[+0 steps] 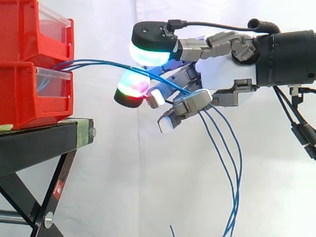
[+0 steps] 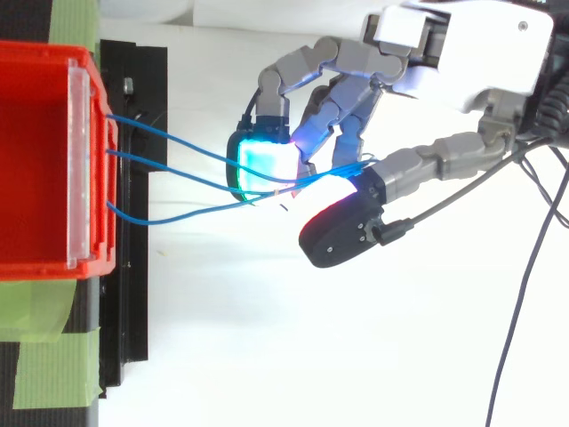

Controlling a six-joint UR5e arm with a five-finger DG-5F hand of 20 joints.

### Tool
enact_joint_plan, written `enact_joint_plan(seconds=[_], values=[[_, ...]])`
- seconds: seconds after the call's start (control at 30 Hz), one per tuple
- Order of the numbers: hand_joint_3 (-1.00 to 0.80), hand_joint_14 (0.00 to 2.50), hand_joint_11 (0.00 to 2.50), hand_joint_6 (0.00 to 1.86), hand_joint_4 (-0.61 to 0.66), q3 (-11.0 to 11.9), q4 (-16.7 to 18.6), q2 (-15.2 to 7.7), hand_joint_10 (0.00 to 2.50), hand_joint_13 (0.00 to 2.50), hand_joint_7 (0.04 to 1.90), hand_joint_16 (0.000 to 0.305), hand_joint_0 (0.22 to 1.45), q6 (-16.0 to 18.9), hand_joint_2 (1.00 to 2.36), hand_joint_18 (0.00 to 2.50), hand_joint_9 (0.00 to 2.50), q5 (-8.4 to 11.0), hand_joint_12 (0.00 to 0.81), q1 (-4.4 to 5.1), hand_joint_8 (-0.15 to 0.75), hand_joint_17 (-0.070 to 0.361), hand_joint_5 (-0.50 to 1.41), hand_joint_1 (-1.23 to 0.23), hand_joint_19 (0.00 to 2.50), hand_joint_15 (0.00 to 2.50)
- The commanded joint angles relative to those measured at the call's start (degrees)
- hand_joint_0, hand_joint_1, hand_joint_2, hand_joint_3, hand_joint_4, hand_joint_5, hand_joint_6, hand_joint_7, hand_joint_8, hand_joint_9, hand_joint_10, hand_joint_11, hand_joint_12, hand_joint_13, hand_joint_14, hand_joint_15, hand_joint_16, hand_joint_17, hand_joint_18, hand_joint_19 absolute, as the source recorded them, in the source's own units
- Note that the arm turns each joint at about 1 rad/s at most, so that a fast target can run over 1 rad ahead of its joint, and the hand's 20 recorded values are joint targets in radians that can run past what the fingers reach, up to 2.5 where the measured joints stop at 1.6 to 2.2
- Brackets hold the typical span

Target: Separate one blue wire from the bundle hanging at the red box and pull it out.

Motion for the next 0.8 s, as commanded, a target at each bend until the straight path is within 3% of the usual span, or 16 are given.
enact_joint_plan(seconds=[0.0, 0.3, 0.63, 0.77], values=[[-0.40, 0.23, 1.10, 0.80, 0.24, 0.00, 0.03, 0.00, 0.02, 1.44, 1.15, 0.055, 0.58, 0.00, 1.01, 0.71, 1.01, 0.01, 0.317, 0.03, 0.375, 0.124, -0.22, -0.63, 0.83, 1.52], [-0.22, 0.20, 1.13, 0.82, 0.23, 0.00, -0.06, 0.00, 0.02, 1.46, 1.12, 0.053, 0.65, 0.00, 1.02, 0.72, 1.02, 0.01, 0.303, -0.06, 0.371, 0.119, -0.23, -0.66, 0.82, 1.54], [-0.18, 0.17, 1.13, 0.83, 0.24, 0.00, 0.20, 0.00, 0.02, 1.45, 1.10, 0.053, 0.68, 0.00, 1.03, 0.72, 1.01, 0.01, 0.300, -0.06, 0.363, 0.118, -0.23, -0.77, 0.82, 1.56], [-0.24, 0.11, 1.09, 0.83, 0.22, 0.00, 0.20, 0.00, 0.02, 1.39, 1.13, 0.053, 0.70, 0.00, 1.02, 0.67, 0.86, 0.01, 0.299, 0.03, 0.327, 0.119, -0.25, -0.88, 0.79, 1.61]])
